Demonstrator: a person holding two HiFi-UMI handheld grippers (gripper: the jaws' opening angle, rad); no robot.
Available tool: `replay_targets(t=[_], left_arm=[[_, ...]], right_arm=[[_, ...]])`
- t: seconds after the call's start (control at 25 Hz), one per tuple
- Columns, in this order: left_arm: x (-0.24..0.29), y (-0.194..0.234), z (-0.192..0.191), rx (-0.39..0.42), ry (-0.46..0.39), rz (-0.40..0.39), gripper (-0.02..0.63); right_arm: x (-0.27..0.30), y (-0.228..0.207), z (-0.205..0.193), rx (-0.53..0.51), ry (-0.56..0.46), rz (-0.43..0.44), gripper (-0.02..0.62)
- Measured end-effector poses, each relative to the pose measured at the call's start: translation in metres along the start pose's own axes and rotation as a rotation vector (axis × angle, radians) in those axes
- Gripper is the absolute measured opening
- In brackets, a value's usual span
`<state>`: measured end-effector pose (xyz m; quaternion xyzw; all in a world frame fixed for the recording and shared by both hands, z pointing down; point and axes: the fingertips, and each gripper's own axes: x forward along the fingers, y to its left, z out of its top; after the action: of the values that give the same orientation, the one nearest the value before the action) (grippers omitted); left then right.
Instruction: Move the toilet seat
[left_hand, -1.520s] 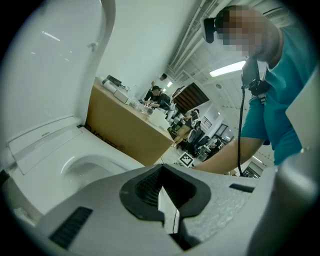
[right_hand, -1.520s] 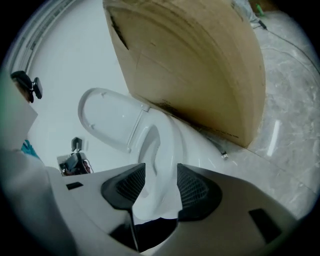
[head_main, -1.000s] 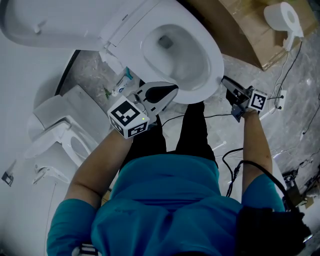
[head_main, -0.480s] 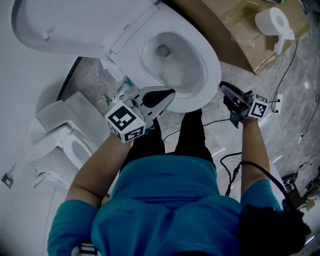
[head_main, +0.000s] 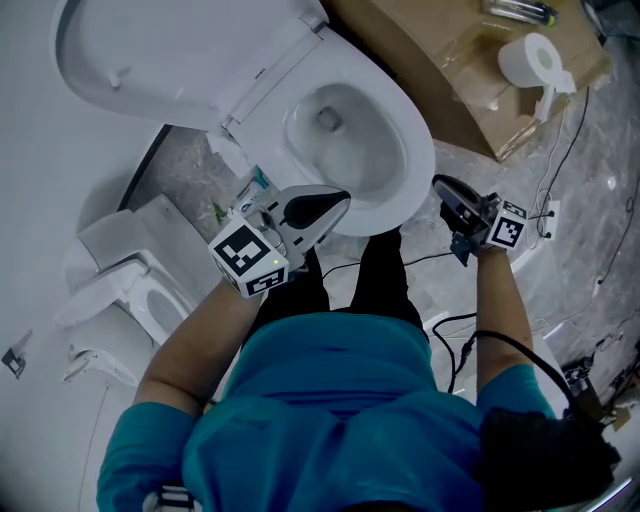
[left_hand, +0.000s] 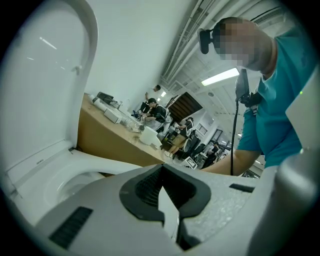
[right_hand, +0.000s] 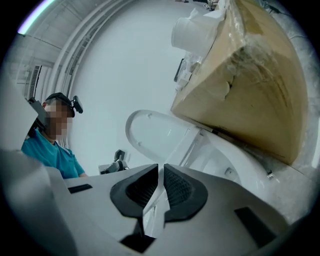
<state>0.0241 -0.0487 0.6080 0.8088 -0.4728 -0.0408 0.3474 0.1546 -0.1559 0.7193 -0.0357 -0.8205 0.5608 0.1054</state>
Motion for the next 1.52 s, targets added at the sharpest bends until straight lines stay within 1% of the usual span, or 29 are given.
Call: replay_targets(t=[0.16,0.28,0.48,0.6,0.92,1.52], left_arm=[[-0.004,-0.002,0.008,0.003,-0.012,0.004,0.003],[-0.007,-0.002,0.014,-0.002,-0.023,0.007,0.003],[-0.012,-0.004,0.029,0.009,-0.036,0.013,0.003],[-0.015,-0.006,0.039,0.015,-0.051,0.016,0.003],[-0.023,-0.011,0.060,0.032,-0.070,0.027,0.003],[-0.044,-0.010,0.073,0.038,-0.090,0.052,0.003]], right_arm=[[0.004,0.007,0.006,-0.008,-0.014,-0.005,0.014],[0.008,0.014,0.011,-0.038,-0.019,-0.009,0.000],[0.014,0.027,0.018,-0.103,0.001,-0.030,-0.002],[0.018,0.036,0.024,-0.126,-0.002,-0.027,-0.002],[0.025,0.050,0.032,-0.153,0.017,-0.030,-0.002],[0.037,0.068,0.044,-0.192,0.039,-0.030,-0.002]])
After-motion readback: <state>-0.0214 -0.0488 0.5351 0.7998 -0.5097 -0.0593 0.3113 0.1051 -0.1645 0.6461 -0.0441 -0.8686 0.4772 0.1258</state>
